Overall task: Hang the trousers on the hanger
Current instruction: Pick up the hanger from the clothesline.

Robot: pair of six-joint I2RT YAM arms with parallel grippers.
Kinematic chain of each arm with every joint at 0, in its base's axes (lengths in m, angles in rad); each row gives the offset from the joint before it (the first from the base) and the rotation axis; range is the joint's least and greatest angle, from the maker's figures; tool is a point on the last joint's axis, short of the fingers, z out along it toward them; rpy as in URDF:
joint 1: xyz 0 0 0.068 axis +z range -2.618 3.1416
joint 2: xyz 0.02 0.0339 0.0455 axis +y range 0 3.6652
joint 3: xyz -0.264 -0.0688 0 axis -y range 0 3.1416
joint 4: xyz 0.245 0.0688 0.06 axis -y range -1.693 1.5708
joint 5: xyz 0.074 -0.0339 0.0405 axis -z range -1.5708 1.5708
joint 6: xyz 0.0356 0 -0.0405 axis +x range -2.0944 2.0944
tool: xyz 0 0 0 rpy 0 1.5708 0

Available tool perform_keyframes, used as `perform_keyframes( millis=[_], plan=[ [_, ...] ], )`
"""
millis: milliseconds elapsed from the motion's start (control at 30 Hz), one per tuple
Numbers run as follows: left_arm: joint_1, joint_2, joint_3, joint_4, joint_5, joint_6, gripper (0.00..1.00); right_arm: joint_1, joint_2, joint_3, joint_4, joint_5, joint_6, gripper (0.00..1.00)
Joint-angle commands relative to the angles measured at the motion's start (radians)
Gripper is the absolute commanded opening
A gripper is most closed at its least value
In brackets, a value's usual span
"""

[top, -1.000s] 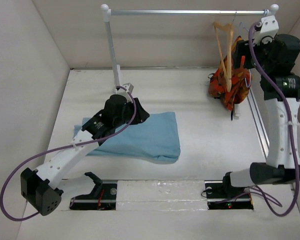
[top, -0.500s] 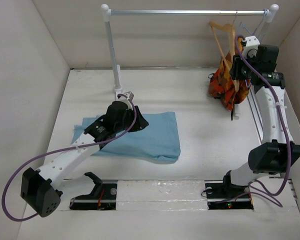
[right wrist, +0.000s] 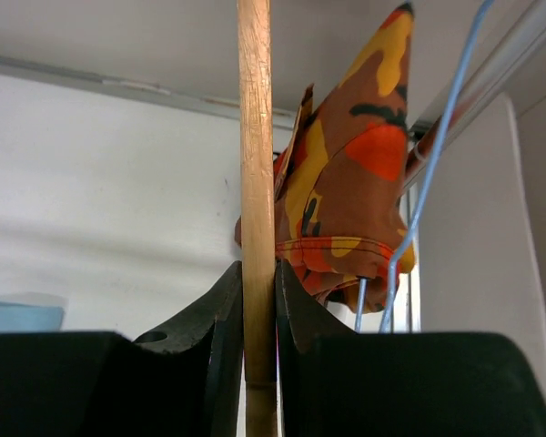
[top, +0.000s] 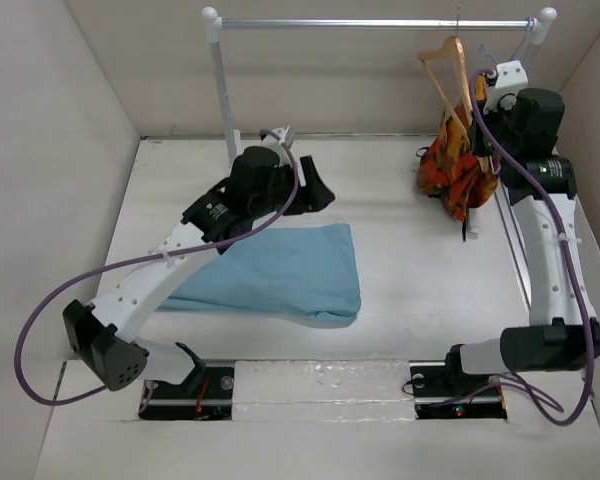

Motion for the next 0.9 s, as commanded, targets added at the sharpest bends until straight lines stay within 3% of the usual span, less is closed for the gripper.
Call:
perform_keyframes(
  millis=[0, 167, 367, 567, 867],
  plan=[
    [-0.040, 0.063, 0.228, -0.032, -0.007, 0.037, 0.60, 0.033, -0.101, 0.063, 0.105, 0.118, -0.016, 0.00],
    [-0.139, 0.203, 0.442, -0.032, -0.016, 0.005, 0.63, 0.054, -0.220, -0.136, 0.177, 0.146, -0.016, 0.00],
    [-0.190, 0.318, 0.604, -0.010, 0.002, -0.031, 0.64, 0.108, -0.292, -0.230, 0.188, 0.206, -0.055, 0.00],
    [-0.190, 0.390, 0.673, 0.046, 0.045, -0.078, 0.66, 0.136, -0.397, -0.348, 0.204, 0.200, -0.076, 0.00],
    [-0.190, 0.516, 0.716, 0.080, 0.059, -0.113, 0.68, 0.332, -0.567, -0.577, 0.147, 0.236, -0.048, 0.00]
  ],
)
